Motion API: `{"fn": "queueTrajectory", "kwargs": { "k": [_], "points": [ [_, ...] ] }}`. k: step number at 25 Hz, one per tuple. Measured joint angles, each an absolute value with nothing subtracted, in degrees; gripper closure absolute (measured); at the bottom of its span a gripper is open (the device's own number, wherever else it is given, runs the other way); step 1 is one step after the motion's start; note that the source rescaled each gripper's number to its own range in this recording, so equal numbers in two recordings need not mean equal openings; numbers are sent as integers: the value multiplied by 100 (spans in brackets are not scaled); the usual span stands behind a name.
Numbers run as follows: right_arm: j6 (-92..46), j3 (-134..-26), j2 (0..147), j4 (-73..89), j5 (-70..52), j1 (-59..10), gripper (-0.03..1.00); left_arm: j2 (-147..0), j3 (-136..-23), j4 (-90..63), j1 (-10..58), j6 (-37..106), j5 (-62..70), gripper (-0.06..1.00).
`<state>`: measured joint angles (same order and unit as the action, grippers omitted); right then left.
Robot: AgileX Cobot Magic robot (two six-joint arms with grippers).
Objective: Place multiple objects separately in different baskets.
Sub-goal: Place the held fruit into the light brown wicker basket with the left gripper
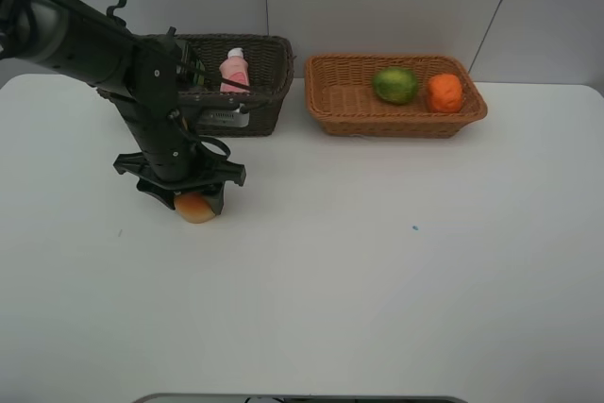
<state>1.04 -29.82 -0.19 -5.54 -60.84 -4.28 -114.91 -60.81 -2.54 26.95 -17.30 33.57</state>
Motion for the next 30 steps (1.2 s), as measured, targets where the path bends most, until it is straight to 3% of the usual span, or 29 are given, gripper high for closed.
{"fn": "queueTrajectory", "kwargs": {
  "k": [24, 30],
  "points": [
    [104, -2982, -19, -554, -6084, -428, 21, -11484, -6086, -270, 2695, -1838, 3219, 37],
    [104, -2982, -19, -554, -6084, -428, 21, -11141, -6542, -263, 2792, -1838, 3777, 37]
  ]
}}
